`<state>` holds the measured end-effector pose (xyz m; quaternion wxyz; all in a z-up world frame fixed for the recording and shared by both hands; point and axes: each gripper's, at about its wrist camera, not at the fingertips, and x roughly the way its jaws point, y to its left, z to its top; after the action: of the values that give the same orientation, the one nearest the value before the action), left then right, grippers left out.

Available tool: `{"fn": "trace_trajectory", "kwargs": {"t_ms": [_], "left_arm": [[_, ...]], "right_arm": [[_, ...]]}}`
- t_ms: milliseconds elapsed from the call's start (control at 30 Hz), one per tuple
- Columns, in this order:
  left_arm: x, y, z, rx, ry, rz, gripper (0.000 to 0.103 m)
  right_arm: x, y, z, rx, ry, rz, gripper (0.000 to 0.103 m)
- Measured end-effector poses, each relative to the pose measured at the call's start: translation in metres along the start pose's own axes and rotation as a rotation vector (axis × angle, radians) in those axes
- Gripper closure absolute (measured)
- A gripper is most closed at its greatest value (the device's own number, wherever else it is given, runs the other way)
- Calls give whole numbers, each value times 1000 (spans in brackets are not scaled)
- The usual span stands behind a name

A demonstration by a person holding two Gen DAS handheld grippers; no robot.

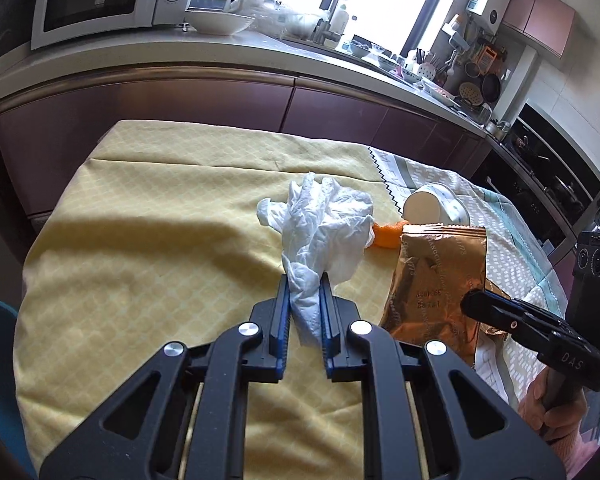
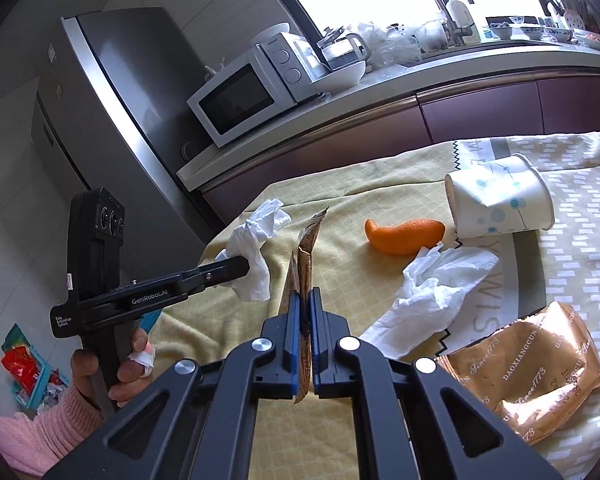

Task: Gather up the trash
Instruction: 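Grasp the white tissue with the left gripper while the right gripper grasps a copper foil bag, then carry tissue and foil bag over the teal bin with both grippers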

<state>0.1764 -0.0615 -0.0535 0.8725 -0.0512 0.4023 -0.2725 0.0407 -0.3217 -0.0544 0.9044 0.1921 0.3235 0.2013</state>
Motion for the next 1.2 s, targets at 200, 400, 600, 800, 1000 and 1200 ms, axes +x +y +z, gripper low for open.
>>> {"fn": "trace_trajectory", "kwargs": {"t_ms": [200, 400, 600, 800, 1000, 1200], "left_arm": [[-41, 18, -14, -14, -57, 13, 90], [-83, 30, -28, -8, -108, 52, 90], [-117, 40, -42, -33, -139, 100, 90], [-143, 50, -56, -48, -164, 142, 90], [-159, 57, -66, -68, -178, 182, 90], [-173, 70, -75, -100, -188, 212, 90]], "right_arm": [[-2, 10, 4, 5, -16, 34, 100], [1, 27, 6, -17, -18, 66, 100], [11, 43, 6, -28, -6, 110, 100], [23, 62, 6, -50, 12, 146, 100], [35, 80, 8, -68, 32, 185, 100], [50, 94, 7, -83, 62, 214, 100]]}}
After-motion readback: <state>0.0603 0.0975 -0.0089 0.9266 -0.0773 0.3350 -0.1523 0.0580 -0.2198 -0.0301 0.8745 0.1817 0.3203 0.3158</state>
